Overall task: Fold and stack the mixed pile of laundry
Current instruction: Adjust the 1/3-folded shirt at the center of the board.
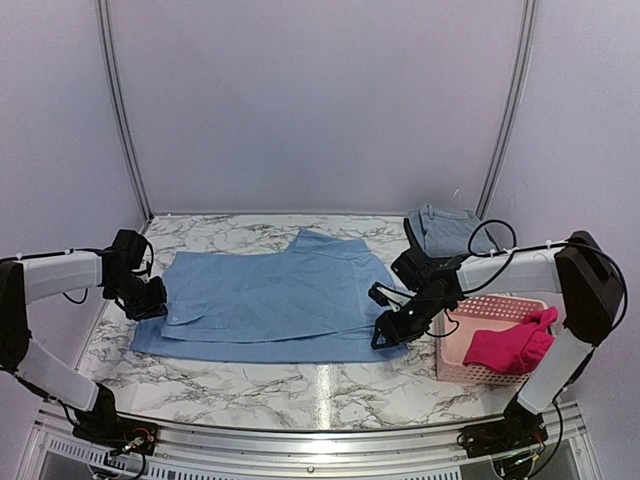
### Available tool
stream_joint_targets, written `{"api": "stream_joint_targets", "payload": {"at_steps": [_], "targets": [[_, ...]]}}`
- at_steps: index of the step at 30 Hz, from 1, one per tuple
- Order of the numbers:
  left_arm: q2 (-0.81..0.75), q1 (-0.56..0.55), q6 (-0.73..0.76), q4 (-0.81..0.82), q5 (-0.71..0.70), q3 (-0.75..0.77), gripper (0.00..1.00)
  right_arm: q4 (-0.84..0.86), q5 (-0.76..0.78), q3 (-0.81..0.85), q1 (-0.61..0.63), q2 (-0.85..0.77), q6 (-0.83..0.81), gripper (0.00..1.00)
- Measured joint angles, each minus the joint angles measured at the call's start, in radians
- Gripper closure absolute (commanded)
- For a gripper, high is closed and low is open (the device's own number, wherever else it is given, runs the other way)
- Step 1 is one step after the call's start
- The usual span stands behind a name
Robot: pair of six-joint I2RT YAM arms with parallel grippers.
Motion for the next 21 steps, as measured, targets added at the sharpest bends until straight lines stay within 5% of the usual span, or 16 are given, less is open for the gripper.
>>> {"api": "stream_joint_targets", "payload": {"at_steps": [3, 5, 12, 21], "targets": [[0.008, 0.000, 0.025, -0.035, -0.024, 0.035, 0.44, -0.029, -0.051, 0.015, 0.000, -0.023, -0.029, 0.48], [-0.009, 0.000, 0.045, -0.050, -0.040, 0.065, 0.39, -0.053, -0.072, 0.051, 0.000, -0.043, -0.045, 0.48], [-0.022, -0.039, 0.078, -0.060, -0.055, 0.203, 0.44, -0.076, -0.082, 0.343, 0.000, -0.023, -0.065, 0.50], [0.225, -0.121, 0.021, 0.023, 0.020, 0.234, 0.58, 0.027, -0.134, 0.481, 0.000, 0.329, -0.040, 0.56]]}}
